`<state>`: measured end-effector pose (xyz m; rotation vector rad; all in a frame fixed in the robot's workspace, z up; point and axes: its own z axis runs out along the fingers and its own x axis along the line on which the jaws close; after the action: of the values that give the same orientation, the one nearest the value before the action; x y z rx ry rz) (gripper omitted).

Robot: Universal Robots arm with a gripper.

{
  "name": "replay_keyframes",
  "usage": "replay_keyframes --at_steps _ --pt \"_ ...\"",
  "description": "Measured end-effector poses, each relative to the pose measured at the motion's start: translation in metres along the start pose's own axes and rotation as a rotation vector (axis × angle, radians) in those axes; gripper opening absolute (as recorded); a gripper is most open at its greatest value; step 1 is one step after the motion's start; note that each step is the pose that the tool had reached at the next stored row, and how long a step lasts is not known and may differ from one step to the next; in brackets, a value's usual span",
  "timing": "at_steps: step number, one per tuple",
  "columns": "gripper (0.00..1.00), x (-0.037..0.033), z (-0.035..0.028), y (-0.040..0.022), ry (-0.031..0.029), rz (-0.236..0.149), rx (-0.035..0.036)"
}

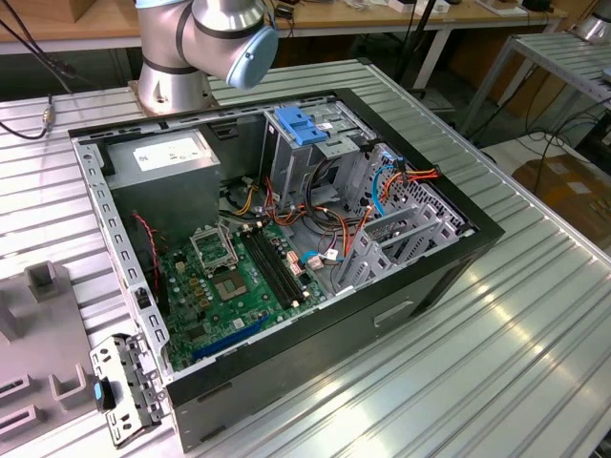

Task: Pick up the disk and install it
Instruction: 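Pick up the disk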

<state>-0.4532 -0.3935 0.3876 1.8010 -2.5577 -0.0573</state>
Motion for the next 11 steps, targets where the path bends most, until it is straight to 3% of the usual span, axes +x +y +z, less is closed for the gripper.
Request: replay_keyframes --at_steps 6,11 --pt "0.11 0.0 0.0001 0.0 0.0002 -0.008 0.0" --pt "0.11 -0.0004 0.0024 -0.0004 0.0033 -0.1 0.0004"
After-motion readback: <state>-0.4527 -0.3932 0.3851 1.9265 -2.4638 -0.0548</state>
